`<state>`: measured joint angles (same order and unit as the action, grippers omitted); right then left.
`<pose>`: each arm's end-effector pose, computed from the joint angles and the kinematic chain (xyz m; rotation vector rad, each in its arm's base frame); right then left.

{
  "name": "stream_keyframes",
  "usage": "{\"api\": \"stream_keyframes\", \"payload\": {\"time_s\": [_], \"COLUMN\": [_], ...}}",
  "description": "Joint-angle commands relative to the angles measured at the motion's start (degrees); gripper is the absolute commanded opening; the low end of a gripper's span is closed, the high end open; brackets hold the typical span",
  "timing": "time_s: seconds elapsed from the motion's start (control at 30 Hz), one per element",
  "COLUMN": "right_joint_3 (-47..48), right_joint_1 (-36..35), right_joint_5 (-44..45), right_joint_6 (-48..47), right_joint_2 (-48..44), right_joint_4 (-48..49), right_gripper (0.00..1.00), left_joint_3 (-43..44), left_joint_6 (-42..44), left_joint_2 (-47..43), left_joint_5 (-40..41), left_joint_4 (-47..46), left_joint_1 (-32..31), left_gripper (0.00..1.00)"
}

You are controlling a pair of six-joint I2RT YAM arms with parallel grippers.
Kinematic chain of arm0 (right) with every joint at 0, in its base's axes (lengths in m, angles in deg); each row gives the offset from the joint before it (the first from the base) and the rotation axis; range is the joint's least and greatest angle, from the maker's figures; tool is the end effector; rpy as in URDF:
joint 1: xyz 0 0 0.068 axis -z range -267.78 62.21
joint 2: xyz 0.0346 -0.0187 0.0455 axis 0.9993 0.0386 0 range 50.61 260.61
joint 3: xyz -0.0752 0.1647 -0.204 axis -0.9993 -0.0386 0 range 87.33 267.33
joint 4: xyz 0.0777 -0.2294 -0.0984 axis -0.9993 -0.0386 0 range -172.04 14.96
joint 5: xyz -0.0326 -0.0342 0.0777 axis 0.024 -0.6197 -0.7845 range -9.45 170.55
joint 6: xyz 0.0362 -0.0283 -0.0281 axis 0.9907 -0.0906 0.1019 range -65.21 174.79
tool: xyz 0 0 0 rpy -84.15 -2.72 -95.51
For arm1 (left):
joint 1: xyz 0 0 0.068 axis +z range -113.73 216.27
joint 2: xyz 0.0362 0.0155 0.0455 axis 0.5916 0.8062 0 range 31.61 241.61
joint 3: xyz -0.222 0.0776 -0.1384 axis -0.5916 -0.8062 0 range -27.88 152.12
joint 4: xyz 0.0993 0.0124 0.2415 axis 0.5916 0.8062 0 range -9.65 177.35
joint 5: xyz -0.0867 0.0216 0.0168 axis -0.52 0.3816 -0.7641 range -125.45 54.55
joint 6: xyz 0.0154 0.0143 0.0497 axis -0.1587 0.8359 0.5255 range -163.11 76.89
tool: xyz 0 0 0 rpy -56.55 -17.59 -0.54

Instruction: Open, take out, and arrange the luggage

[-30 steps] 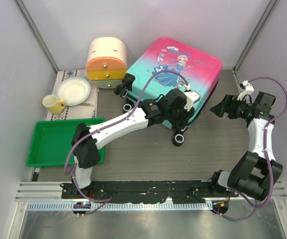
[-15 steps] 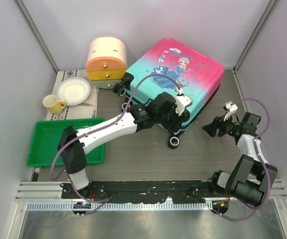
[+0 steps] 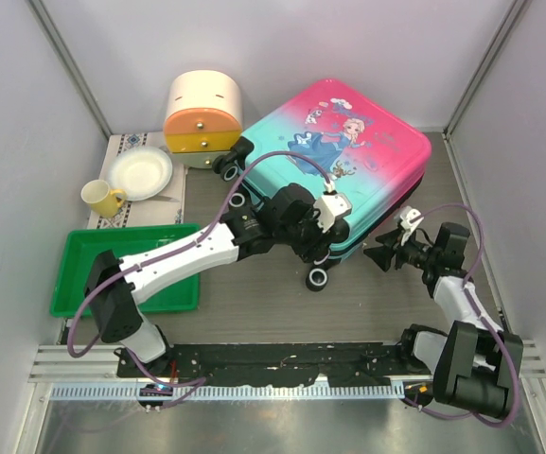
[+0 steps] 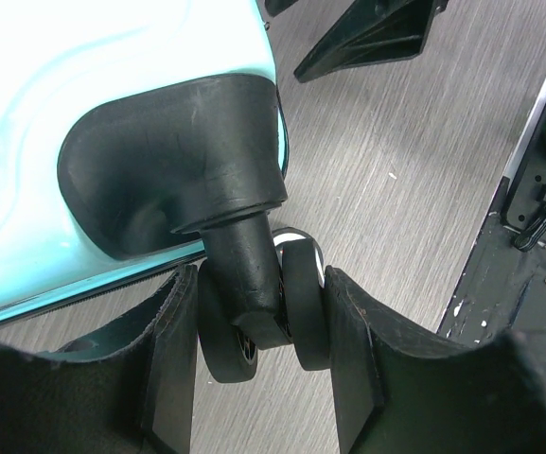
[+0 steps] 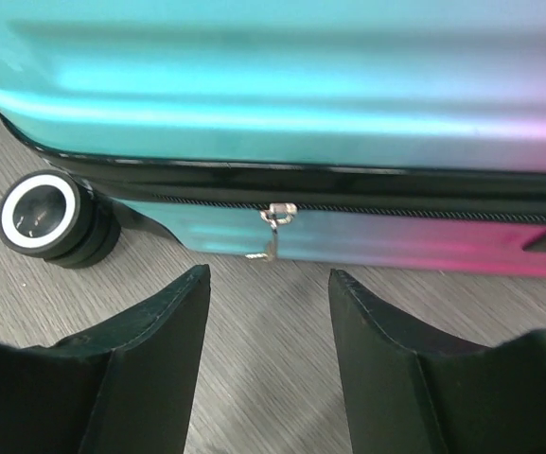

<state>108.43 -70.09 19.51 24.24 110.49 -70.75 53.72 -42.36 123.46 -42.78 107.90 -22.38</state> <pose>0.1917 -0.0286 0.1835 -0.7583 1.7306 0.5828 0.1868 -0.3155 0.3258 1.2097 1.9744 -0.6784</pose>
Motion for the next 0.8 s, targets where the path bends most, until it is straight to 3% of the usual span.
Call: {"api": "stream_keyframes", "payload": {"time_s": [0.0, 0.33, 0.43, 0.47, 0.57, 0.77], "right_joint_3": [-1.1, -3.6, -3.3, -3.3, -3.1, -2.4], "right_joint_1": [-3.2, -8.5, -8.4, -8.5, -8.4, -6.3], "right_joint_5": [3.1, 8.9, 10.6, 11.0, 12.8, 16.0], "right_joint_6": [3.7, 10.3, 11.2, 10.9, 7.2, 7.3], "right_joint_2": [0.1, 3.2, 3.2, 2.7, 1.4, -1.3], "right_joint_4": [11.6, 23.2, 23.5, 23.2, 17.5, 16.6], "right_gripper": [0.57, 0.42, 0.30, 0.18, 0.01, 0.01], "left_joint_3": [-2.9, -3.9, -4.6, -4.9, -7.2, -11.7], "left_joint_6": [2.3, 2.6, 2.6, 2.3, 2.7, 6.3], "left_joint_2": [-1.8, -2.4, -3.0, -3.4, -5.4, -10.1], "left_joint_5": [-9.5, -9.5, -8.5, -8.1, -8.0, -7.3], "left_joint_4": [8.5, 8.7, 8.7, 9.4, 9.8, 12.7], "left_joint_1": [-1.6, -1.6, -1.6, -1.6, -1.0, 0.9], "left_gripper": [0.00, 0.00, 0.00, 0.00, 0.00, 0.00]}}
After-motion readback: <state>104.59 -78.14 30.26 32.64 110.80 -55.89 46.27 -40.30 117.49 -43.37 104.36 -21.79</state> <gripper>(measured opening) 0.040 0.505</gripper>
